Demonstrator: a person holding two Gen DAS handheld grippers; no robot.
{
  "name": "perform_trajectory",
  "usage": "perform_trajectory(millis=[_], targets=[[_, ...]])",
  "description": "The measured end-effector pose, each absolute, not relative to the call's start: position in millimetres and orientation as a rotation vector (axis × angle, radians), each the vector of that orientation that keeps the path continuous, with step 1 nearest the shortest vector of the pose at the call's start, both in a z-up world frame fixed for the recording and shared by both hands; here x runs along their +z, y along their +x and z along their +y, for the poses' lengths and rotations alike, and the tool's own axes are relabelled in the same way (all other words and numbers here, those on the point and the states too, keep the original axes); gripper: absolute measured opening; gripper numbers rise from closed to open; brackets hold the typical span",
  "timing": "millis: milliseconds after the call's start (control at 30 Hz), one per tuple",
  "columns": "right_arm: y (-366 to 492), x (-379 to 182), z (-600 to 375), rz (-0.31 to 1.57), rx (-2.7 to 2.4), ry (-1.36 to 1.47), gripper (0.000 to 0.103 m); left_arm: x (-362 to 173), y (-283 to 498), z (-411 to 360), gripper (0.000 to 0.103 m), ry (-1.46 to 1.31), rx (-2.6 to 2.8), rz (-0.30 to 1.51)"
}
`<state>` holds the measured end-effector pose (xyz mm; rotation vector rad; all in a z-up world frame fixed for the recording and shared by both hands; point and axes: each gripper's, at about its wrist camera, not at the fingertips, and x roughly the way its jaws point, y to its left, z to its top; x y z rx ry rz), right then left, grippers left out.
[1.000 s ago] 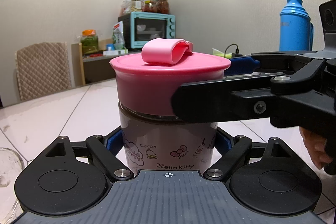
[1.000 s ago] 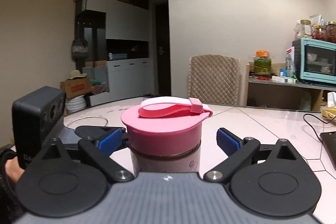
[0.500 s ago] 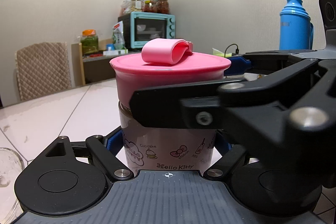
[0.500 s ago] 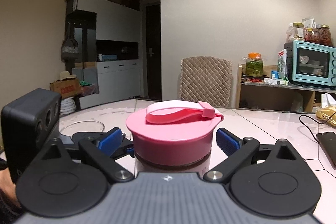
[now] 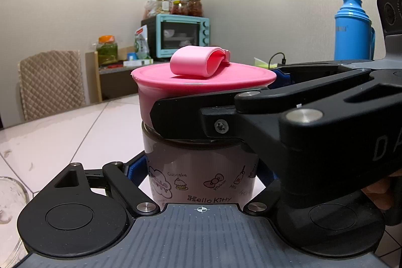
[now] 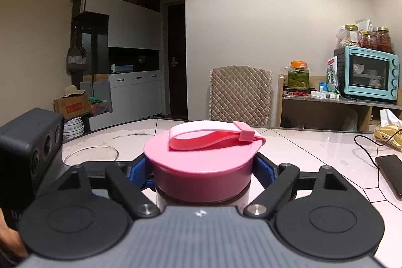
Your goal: Unscrew bottle cap and pour
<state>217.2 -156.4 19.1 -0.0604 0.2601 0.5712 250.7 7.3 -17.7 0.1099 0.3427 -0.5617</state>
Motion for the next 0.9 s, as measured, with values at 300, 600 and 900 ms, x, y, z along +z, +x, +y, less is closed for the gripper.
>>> perform_trajectory(millis=[300, 600, 900], targets=[[237.5, 22.8, -182.0, 0.27, 0.783, -0.109, 0.085, -18.0, 250.9, 7.1, 0.09, 0.109, -0.562, 0.343], [267.6, 26.0, -211.5, 0.273, 1.058, -0.116, 0.085, -18.9, 252.0, 6.8, 0.09, 0.109, -0.562, 0.343], [248.0, 35.8, -206.9, 0.293, 0.923, -0.101, 0.095, -19.1, 252.4, 6.6, 0.09, 0.11, -0.562, 0.343]])
